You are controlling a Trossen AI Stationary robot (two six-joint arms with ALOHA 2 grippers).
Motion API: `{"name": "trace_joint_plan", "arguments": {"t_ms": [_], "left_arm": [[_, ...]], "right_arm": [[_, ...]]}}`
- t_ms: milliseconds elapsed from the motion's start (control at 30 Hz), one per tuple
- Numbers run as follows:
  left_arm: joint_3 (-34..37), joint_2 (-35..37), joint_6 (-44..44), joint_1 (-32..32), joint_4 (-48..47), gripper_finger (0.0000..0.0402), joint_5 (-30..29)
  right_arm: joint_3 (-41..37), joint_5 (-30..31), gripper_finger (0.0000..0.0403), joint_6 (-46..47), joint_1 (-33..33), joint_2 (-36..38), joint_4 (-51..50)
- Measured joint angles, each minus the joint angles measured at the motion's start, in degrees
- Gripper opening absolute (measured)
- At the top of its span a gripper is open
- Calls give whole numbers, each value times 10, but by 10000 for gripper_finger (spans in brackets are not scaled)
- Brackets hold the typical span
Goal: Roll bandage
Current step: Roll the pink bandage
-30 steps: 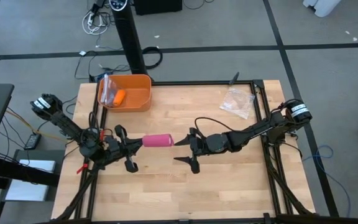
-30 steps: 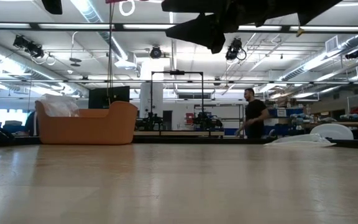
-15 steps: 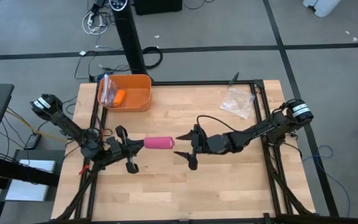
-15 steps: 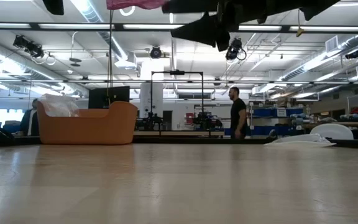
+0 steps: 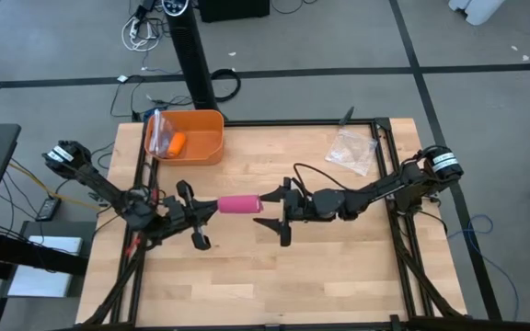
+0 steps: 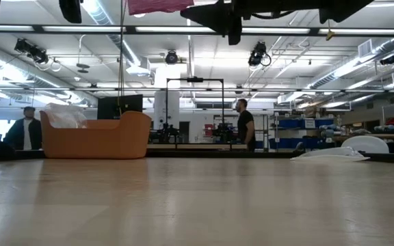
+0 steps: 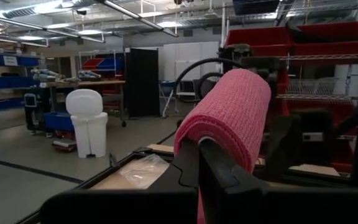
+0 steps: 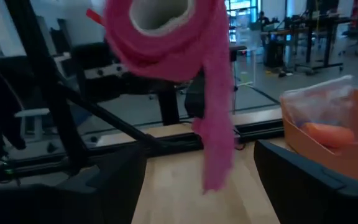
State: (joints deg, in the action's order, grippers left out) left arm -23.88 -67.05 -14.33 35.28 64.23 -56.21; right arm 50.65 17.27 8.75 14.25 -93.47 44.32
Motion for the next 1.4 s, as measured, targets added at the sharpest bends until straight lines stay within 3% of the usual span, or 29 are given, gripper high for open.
{"name": "trace_joint_plan", "arguments": {"t_ms": [133,267,700,1067,1400], "left_arm": [[0,0,0,-11,0,1,5],[0,0,-1,-24,1,1,15],[0,0,-16,-62,28,1,37],[0,0,-50,-83,1,1,-31],[-1,-47,-49,-82,-36,1,-35]], "right_arm": [[0,-11,286,35,-10,-1,4],[0,-9,245,52,-20,-1,9],[0,-5,10,44,-24,-2,11],[0,-8,3,47,-5,-2,63],[14,-8,2,68,-26,-2,77]]}}
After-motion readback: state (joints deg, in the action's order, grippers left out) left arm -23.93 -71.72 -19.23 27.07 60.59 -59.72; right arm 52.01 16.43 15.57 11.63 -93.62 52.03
